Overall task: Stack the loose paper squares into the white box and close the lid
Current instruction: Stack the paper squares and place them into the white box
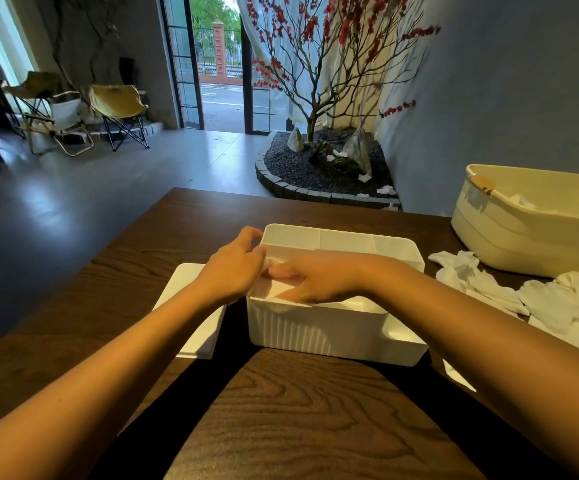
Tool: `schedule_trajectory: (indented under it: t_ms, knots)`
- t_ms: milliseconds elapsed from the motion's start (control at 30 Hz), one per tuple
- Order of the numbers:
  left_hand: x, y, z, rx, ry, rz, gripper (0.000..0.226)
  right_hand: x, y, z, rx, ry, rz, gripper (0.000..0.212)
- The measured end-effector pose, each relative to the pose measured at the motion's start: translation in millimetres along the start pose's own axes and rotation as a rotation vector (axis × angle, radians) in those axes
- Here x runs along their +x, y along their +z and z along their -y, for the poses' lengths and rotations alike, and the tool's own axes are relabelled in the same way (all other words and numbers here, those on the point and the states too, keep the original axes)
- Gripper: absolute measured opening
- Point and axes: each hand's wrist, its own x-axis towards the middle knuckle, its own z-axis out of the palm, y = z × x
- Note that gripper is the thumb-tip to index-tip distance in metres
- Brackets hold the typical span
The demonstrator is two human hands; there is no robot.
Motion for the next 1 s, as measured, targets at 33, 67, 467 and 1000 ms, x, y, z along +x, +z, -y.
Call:
schedule_trajectory:
  t_ms: [33,67,467,1000]
  knots:
    - [-0.7,-0.1,0.7,-0.009,-0.005,-0.005,0.033,-1.6,-2.5,1.9,0.008,0.012,-0.045,0.041]
    - [-0.8,0.0,0.6,-0.016,-0.009,-0.011,0.033,-3.2,-5.4,2.8,0.025,0.020,-0.093,0.043]
    - [-3.2,2.9,-1.4,0.008,-0.028,-0.054,0.030,4.7,-4.2,-0.1,0.134,0.010,-0.126,0.027]
    - [-30.8,-8.2,-33.2,0.155,0.063,-0.373,0.029,-32.5,-6.5,-20.4,0.221,0.126,-0.473,0.024]
